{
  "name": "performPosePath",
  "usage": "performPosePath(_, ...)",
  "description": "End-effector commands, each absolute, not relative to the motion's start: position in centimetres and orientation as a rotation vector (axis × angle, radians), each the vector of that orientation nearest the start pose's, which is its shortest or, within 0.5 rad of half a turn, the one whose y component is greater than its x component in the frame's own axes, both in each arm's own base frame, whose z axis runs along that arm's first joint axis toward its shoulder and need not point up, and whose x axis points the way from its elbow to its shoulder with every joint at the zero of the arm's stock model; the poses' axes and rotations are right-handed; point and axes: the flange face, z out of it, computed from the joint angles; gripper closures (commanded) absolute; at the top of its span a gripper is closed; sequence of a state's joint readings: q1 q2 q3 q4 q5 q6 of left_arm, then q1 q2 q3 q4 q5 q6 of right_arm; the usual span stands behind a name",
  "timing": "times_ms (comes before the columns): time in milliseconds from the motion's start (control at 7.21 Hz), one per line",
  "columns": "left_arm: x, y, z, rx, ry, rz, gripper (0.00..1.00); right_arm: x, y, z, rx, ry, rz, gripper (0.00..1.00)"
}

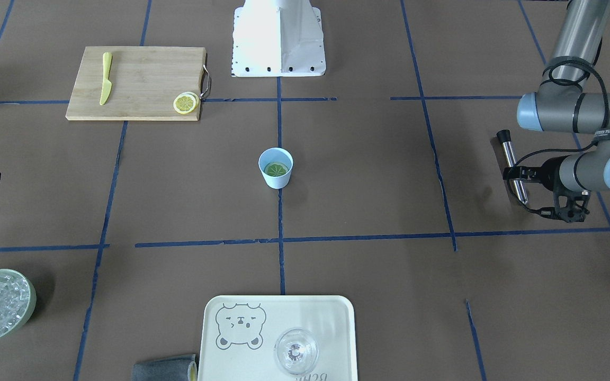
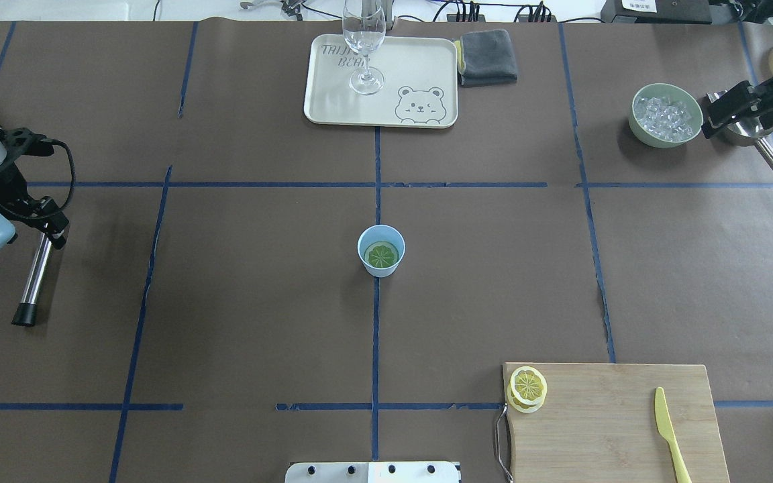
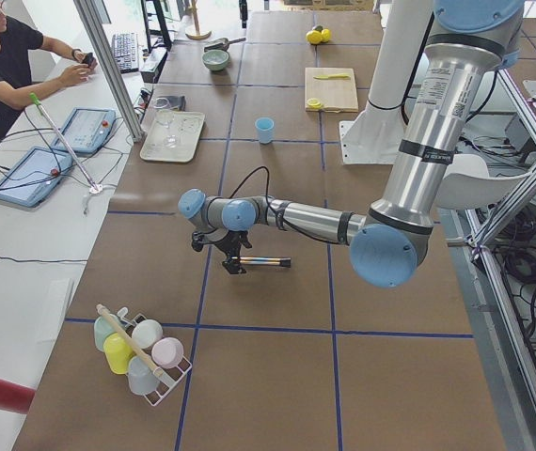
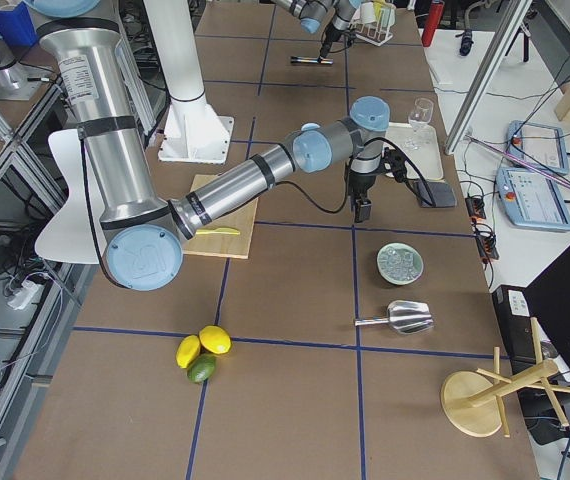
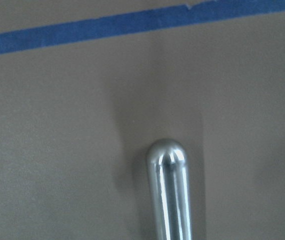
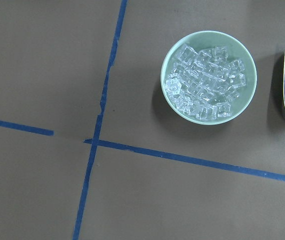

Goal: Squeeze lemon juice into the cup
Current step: 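Move the left gripper to the metal muddler rod and grasp it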

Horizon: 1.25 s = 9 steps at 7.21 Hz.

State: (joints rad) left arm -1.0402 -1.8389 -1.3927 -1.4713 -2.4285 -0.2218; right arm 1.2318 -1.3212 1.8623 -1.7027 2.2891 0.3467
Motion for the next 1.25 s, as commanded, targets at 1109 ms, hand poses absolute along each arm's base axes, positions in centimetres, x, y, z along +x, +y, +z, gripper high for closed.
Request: performPosePath(1109,26.44,-54.32,60.49,-0.340,0.790,0.268,0.41,-11.63,-55.27,40.05,0.130,-0.814,-0.131,0.00)
